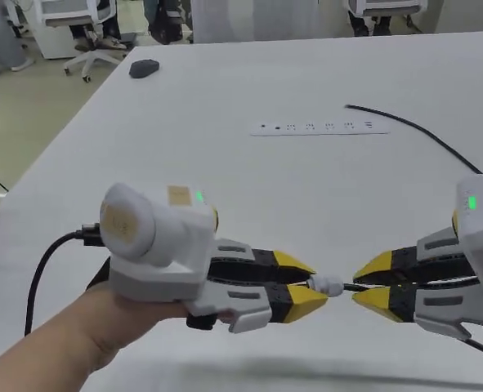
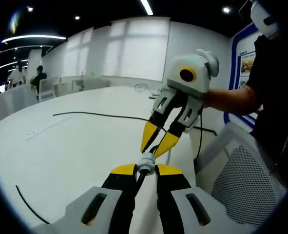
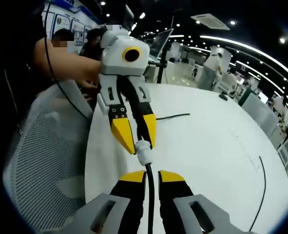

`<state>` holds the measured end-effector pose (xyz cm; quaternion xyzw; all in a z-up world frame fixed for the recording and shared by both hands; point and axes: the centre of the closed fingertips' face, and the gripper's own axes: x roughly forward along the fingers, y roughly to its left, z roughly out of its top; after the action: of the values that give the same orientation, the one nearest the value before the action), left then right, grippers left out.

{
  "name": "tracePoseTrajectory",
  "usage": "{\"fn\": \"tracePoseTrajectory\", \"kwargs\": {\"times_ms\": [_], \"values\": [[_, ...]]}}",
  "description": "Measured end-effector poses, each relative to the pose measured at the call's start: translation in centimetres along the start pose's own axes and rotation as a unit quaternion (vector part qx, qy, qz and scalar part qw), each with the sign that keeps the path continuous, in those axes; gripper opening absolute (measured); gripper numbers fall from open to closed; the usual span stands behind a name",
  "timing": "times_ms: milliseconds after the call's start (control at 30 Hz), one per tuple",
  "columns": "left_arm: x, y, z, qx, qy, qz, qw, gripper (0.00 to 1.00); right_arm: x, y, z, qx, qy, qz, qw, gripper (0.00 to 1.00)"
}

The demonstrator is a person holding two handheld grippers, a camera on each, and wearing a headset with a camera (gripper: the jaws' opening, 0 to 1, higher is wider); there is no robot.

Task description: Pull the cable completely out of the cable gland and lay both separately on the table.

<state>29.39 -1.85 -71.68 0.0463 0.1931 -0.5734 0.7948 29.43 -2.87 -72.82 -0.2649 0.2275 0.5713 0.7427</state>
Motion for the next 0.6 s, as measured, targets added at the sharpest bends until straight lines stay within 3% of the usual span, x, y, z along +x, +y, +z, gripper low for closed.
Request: {"fn": "tracePoseTrajectory", "kwargs": {"times_ms": [267,333,400,467,533,600], "values": [[0.2,-0.4,-0.3,0.01,0.009,-0.004,0.9999,0.14,0.3,1.1,-0.5,-0.042,0.019,0.019,0.9987,0.0],[0.3,-0.4,-0.3,0.012,0.009,-0.003,0.9999,0.14,0.3,0.9,-0.6,-0.062,0.021,0.004,0.9979,0.0],[0.3,-0.4,-0.2,0.012,0.007,-0.002,0.9999,0.14,0.1,0.6,-0.6,-0.047,0.022,-0.007,0.9986,0.0],[0.3,-0.2,0.2,0.024,0.0,0.004,0.9997,0.14,-0.3,0.0,-0.7,-0.004,0.014,-0.027,0.9995,0.0],[0.1,0.4,0.2,0.03,0.001,0.017,0.9994,0.14,-1.1,-1.3,-2.0,0.018,0.038,-0.062,0.9972,0.0],[-0.5,0.9,0.4,0.026,-0.005,0.024,0.9994,0.14,-2.2,-2.3,-3.2,0.047,0.042,-0.086,0.9943,0.0]]}}
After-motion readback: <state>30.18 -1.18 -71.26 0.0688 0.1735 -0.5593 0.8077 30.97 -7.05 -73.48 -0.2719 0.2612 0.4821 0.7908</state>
